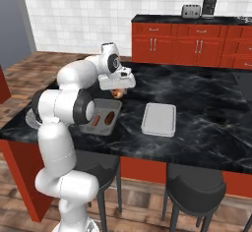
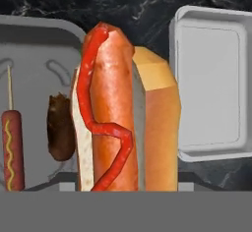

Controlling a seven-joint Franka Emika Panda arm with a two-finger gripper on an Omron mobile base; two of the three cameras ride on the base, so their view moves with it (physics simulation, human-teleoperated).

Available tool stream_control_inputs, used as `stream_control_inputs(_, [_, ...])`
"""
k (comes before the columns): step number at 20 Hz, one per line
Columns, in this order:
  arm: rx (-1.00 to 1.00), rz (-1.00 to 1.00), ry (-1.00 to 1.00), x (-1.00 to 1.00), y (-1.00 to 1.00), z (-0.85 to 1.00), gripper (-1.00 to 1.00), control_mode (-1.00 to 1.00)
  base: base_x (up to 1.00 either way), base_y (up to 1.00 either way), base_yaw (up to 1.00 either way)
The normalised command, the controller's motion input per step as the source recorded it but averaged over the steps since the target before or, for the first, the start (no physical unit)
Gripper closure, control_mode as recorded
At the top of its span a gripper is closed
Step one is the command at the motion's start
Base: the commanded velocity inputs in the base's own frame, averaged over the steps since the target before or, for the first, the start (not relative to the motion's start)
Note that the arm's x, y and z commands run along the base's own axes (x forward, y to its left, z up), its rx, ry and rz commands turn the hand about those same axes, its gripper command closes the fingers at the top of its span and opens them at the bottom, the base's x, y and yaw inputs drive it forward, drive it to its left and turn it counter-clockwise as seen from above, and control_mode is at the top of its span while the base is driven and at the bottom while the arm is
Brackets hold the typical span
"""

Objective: Place one cooked food and one vegetable from the large plate to each tupperware container.

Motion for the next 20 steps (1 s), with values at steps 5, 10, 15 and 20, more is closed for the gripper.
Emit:
stream_control_inputs(5, [0.45,-0.37,0.0,0.05,-1.0,-0.15,1.0,-1.0,0.0,0.0,0.0])
stream_control_inputs(10, [0.03,0.03,0.0,0.14,-0.73,-0.4,1.0,-1.0,0.0,0.0,0.0])
stream_control_inputs(15, [-0.07,0.18,0.01,0.49,-0.8,-0.34,1.0,-1.0,0.0,0.0,0.0])
stream_control_inputs(20, [0.0,0.23,0.03,0.23,-0.72,-0.43,1.0,-1.0,0.0,0.0,0.0])
